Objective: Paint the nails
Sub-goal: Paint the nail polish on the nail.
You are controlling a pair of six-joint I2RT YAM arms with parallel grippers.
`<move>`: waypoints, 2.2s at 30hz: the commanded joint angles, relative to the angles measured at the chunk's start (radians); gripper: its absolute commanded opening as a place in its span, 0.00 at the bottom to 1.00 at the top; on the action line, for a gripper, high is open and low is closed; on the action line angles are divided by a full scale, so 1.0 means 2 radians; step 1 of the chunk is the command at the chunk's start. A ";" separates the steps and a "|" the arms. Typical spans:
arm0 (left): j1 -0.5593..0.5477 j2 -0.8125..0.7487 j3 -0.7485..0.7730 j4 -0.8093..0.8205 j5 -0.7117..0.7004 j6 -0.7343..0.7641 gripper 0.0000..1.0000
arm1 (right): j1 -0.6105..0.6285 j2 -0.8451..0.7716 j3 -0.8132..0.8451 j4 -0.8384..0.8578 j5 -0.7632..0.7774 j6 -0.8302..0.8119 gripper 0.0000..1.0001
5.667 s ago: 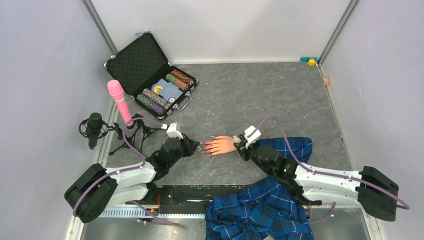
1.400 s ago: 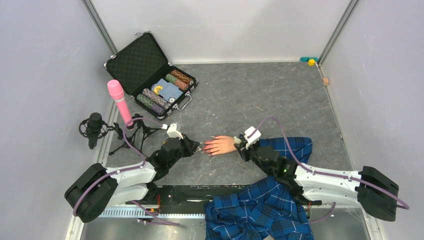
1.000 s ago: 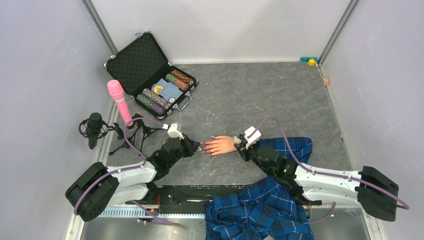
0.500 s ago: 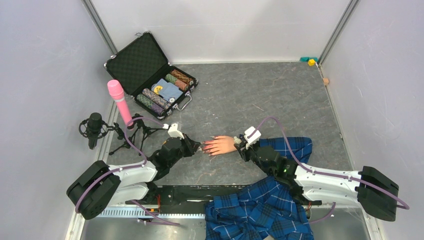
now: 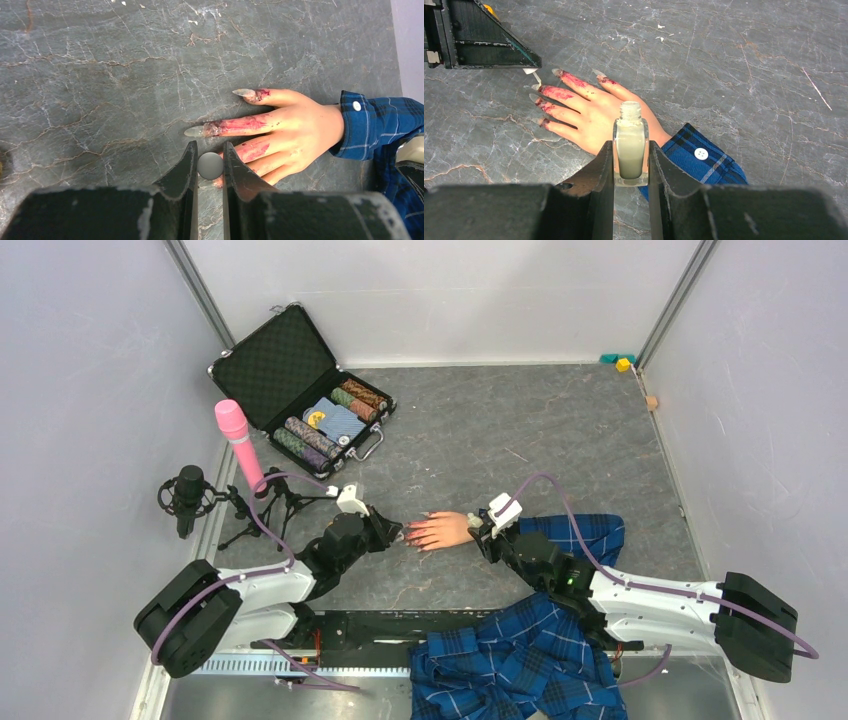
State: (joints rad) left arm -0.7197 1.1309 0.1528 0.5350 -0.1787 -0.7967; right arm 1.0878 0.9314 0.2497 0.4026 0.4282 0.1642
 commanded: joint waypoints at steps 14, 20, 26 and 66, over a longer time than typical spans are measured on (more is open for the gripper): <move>-0.001 0.007 0.017 0.045 0.008 -0.010 0.02 | -0.002 0.000 0.002 0.029 0.006 0.003 0.00; -0.001 -0.004 0.014 0.043 0.007 -0.012 0.02 | -0.002 -0.002 0.001 0.029 0.008 0.003 0.00; -0.001 -0.041 0.008 0.007 -0.004 -0.010 0.02 | -0.002 -0.004 0.000 0.028 0.008 0.004 0.00; -0.001 -0.041 0.019 -0.054 -0.039 0.009 0.02 | -0.002 -0.003 -0.002 0.029 0.006 0.006 0.00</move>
State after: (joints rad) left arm -0.7197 1.0454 0.1547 0.3965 -0.2340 -0.7959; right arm 1.0859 0.9314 0.2474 0.4026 0.4286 0.1646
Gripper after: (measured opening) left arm 0.206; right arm 0.286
